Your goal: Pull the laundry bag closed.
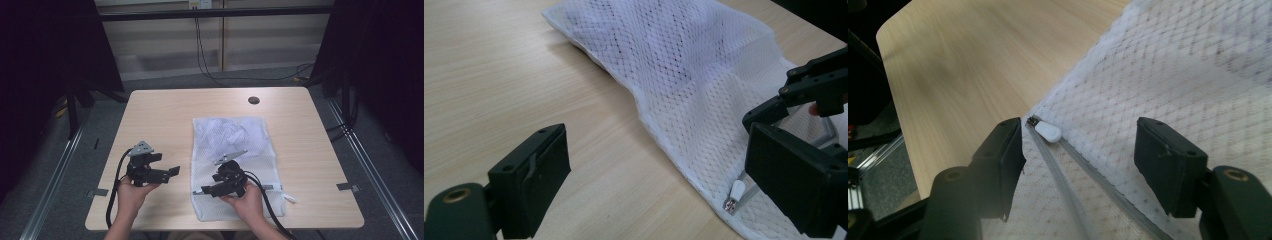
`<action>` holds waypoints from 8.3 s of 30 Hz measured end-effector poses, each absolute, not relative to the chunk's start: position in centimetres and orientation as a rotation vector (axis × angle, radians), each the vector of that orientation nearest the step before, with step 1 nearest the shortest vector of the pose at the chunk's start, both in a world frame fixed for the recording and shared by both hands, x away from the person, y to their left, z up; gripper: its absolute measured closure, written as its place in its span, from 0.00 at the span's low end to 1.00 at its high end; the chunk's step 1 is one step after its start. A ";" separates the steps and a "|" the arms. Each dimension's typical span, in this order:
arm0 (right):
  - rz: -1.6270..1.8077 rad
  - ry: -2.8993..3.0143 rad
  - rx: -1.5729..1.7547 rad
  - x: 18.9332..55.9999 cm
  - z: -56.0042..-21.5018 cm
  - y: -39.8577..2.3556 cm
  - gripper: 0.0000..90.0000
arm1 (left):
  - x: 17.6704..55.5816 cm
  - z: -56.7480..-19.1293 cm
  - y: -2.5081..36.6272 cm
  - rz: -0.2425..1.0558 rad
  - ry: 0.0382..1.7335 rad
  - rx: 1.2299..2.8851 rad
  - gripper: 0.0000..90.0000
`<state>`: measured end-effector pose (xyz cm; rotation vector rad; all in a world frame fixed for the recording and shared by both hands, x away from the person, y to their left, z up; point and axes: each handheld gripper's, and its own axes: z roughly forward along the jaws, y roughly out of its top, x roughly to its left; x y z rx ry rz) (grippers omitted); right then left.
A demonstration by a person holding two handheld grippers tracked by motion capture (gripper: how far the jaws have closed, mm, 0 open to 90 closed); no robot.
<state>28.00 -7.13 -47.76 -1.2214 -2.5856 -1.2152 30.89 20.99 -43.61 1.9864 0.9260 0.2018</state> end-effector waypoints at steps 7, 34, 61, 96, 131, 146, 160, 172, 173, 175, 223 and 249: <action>-1.180 -2.565 -1.193 28.1 -48.3 -6.4 0.51 | 30.9 -43.6 21.1 0.204 0.932 1.990 0.12; -1.149 -2.394 -1.214 28.7 -49.4 -4.7 0.77 | 31.0 -43.6 21.1 0.206 0.936 1.997 0.14; -1.108 -2.401 -1.233 29.1 -49.7 -3.8 0.94 | 31.0 -43.8 21.1 0.191 0.933 2.005 0.15; -1.321 -2.241 -1.288 29.7 -46.4 -7.9 0.96 | 30.2 -44.8 18.1 -0.061 0.850 2.046 0.18; -1.367 -2.252 -1.278 29.7 -44.9 -8.3 0.96 | 30.0 -46.3 15.4 -0.237 0.853 2.061 0.26; -1.371 -2.249 -1.272 29.6 -44.8 -7.9 0.96 | 30.1 -47.0 14.5 -0.335 0.836 2.040 0.42; -1.379 -2.239 -1.266 29.6 -44.8 -7.8 0.96 | 30.3 -47.5 14.0 -0.399 0.833 2.026 0.64; -1.381 -2.240 -1.259 29.5 -44.8 -7.7 0.96 | 30.3 -47.4 13.9 -0.424 0.879 2.025 0.94; -1.381 -2.238 -1.260 29.5 -44.8 -7.7 0.96 | 30.3 -47.4 14.0 -0.411 0.881 2.032 0.96; -1.381 -2.236 -1.260 29.5 -44.7 -7.7 0.96 | 30.3 -47.3 13.9 -0.416 0.892 2.028 0.97; -1.362 -2.187 -1.306 29.4 -45.6 -11.3 0.96 | 30.1 -46.8 13.9 -0.385 0.928 2.016 0.98; -1.350 -2.209 -1.313 29.2 -45.6 -12.4 0.96 | 30.1 -46.8 14.0 -0.394 0.931 2.017 0.98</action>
